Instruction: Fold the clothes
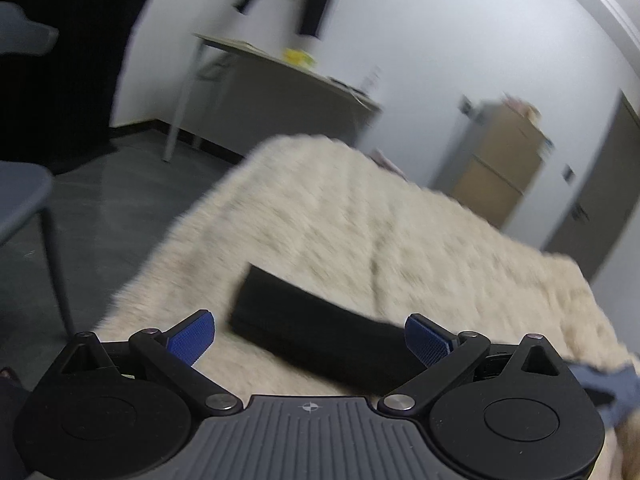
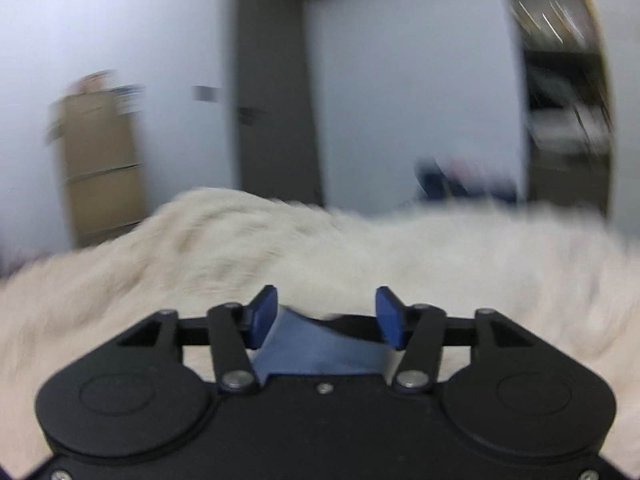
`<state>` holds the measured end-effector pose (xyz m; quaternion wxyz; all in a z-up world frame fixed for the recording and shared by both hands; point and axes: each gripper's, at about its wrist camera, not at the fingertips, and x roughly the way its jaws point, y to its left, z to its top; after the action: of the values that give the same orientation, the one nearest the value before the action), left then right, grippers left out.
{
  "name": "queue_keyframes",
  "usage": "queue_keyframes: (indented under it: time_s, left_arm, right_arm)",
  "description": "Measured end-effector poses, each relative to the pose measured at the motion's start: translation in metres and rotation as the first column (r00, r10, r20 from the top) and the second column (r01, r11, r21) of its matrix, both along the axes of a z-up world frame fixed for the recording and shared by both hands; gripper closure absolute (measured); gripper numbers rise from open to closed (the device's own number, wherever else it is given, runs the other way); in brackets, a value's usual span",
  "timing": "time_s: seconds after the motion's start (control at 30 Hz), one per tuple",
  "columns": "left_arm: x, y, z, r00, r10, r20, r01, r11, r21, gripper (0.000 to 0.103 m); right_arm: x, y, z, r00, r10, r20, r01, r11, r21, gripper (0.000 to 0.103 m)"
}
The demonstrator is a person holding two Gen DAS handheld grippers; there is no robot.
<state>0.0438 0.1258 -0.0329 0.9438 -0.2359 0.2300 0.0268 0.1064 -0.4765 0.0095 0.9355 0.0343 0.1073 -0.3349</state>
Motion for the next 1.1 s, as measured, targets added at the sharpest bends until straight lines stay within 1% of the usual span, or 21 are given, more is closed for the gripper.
queue_keyframes:
  time_s: [0.07,0.1,0.17,0.2,0.27,0.3,0.33,0.37,0.43,0.47,0.5,0.53,0.57,0.6,0.67,0.7,0.77,0.83,0.9,0.97,1.1]
  left_arm:
    - [-0.002,0.007,0.000,1.000,0.030,0.009,-0.029,0.999,-0.028,0.002]
    - [-0.003,0.010,0.000,0.999,0.036,0.010,-0.036,0.999,-0.041,0.002]
    - [-0.006,0.016,0.001,0.999,0.052,0.015,-0.051,0.996,-0.075,0.002]
    - [-0.008,0.018,0.003,0.998,0.055,0.020,-0.053,0.995,-0.080,0.002]
    - [-0.014,0.021,0.007,0.997,0.061,0.043,-0.058,0.995,-0.084,0.002]
    - [-0.016,0.021,0.008,0.997,0.063,0.053,-0.058,0.995,-0.086,0.002]
    - [-0.018,0.022,0.009,0.996,0.066,0.061,-0.060,0.994,-0.089,0.002]
    - [-0.020,0.023,0.010,0.995,0.069,0.070,-0.063,0.994,-0.093,0.001]
    - [-0.025,0.026,0.012,0.992,0.086,0.093,-0.076,0.992,-0.103,0.001]
    - [-0.027,0.028,0.013,0.990,0.097,0.106,-0.085,0.990,-0.111,0.001]
    - [-0.030,0.030,0.015,0.986,0.113,0.120,-0.098,0.988,-0.123,0.001]
    - [-0.033,0.033,0.015,0.983,0.130,0.133,-0.111,0.984,-0.138,0.001]
    - [-0.035,0.036,0.016,0.979,0.145,0.146,-0.122,0.981,-0.152,0.001]
    - [-0.039,0.039,0.017,0.972,0.167,0.165,-0.139,0.976,-0.169,0.001]
    - [-0.047,0.044,0.019,0.961,0.197,0.195,-0.161,0.969,-0.187,0.001]
    - [-0.049,0.045,0.020,0.957,0.203,0.207,-0.165,0.968,-0.190,0.001]
    - [-0.053,0.047,0.021,0.950,0.213,0.226,-0.170,0.966,-0.196,0.001]
    - [-0.054,0.047,0.023,0.949,0.215,0.230,-0.172,0.966,-0.193,0.001]
    - [-0.052,0.046,0.024,0.951,0.213,0.223,-0.172,0.967,-0.190,0.001]
    - [-0.051,0.045,0.024,0.954,0.208,0.217,-0.168,0.968,-0.187,0.001]
    - [-0.044,0.040,0.025,0.966,0.176,0.189,-0.147,0.976,-0.159,0.001]
  right_arm:
    - [0.000,0.080,-0.020,0.973,0.207,-0.101,-0.218,0.969,-0.116,0.046]
    - [-0.001,0.098,-0.028,0.965,0.229,-0.127,-0.247,0.958,-0.145,0.046]
    - [0.005,0.174,-0.073,0.912,0.295,-0.286,-0.370,0.892,-0.260,0.047]
    - [0.007,0.192,-0.085,0.895,0.302,-0.328,-0.399,0.870,-0.290,0.049]
    - [0.010,0.257,-0.128,0.822,0.326,-0.467,-0.525,0.752,-0.399,0.049]
    - [0.008,0.295,-0.147,0.778,0.339,-0.529,-0.598,0.657,-0.459,0.048]
    - [0.001,0.328,-0.160,0.756,0.347,-0.555,-0.640,0.569,-0.516,0.048]
    - [-0.009,0.367,-0.173,0.741,0.356,-0.569,-0.669,0.453,-0.589,0.048]
    - [-0.018,0.411,-0.184,0.728,0.372,-0.576,-0.684,0.340,-0.645,0.048]
    - [-0.023,0.448,-0.190,0.674,0.425,-0.604,-0.733,0.281,-0.620,0.049]
    - [-0.023,0.455,-0.191,0.668,0.430,-0.607,-0.737,0.269,-0.620,0.049]
    - [-0.025,0.484,-0.200,0.660,0.435,-0.612,-0.736,0.211,-0.644,0.052]
    - [-0.028,0.512,-0.207,0.653,0.440,-0.617,-0.732,0.155,-0.663,0.059]
    - [-0.033,0.518,-0.207,0.650,0.443,-0.618,-0.734,0.153,-0.662,0.062]
    - [-0.032,0.563,-0.208,0.614,0.503,-0.608,-0.750,0.133,-0.648,0.063]
    - [-0.030,0.565,-0.208,0.611,0.507,-0.608,-0.751,0.129,-0.648,0.065]
    - [-0.032,0.593,-0.211,0.610,0.511,-0.606,-0.736,0.081,-0.672,0.066]
    - [-0.033,0.594,-0.202,0.593,0.540,-0.597,-0.735,0.062,-0.675,0.057]
    - [-0.019,0.577,-0.182,0.594,0.589,-0.548,-0.727,0.102,-0.679,0.024]
    - [-0.010,0.551,-0.164,0.614,0.617,-0.492,-0.705,0.149,-0.693,0.015]
    - [-0.001,0.494,-0.134,0.667,0.602,-0.438,-0.678,0.248,-0.692,0.015]
